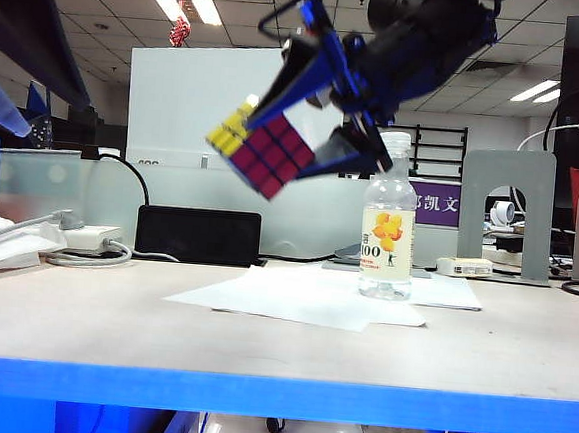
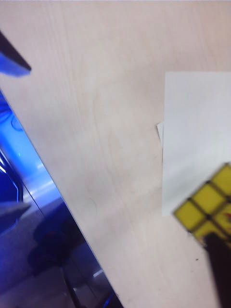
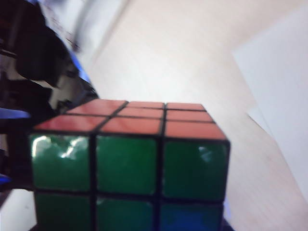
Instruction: Rotate the Rubik's Cube so that the bottom side is facing up.
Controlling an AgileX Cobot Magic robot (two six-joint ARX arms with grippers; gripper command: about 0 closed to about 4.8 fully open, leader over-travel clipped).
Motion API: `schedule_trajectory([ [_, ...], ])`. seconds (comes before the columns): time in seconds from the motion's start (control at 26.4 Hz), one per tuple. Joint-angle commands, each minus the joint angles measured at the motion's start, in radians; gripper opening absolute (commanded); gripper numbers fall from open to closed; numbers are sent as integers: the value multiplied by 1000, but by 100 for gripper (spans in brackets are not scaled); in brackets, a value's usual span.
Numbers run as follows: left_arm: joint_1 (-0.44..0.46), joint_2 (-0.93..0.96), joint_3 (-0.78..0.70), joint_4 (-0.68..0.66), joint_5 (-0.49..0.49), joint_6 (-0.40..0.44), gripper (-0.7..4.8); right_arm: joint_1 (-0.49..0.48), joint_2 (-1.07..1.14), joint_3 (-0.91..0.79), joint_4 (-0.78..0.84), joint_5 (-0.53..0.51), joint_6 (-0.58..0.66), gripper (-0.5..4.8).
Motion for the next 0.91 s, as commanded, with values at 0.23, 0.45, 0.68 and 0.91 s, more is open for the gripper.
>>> schedule_trajectory([
  [0.23,0,-2,5,87,-3,96,346,2,-44,5,44,-150,64,283],
  [0.45,0,-2,5,122,-21,158,346,2,-72,5,58,-221,70,283],
  [0.68,0,-2,5,158,35,248,346,2,-98,5,110,-295,102,284],
  [0.91,0,-2,5,237,81,280,346,2,-101,5,120,-369,128,284],
])
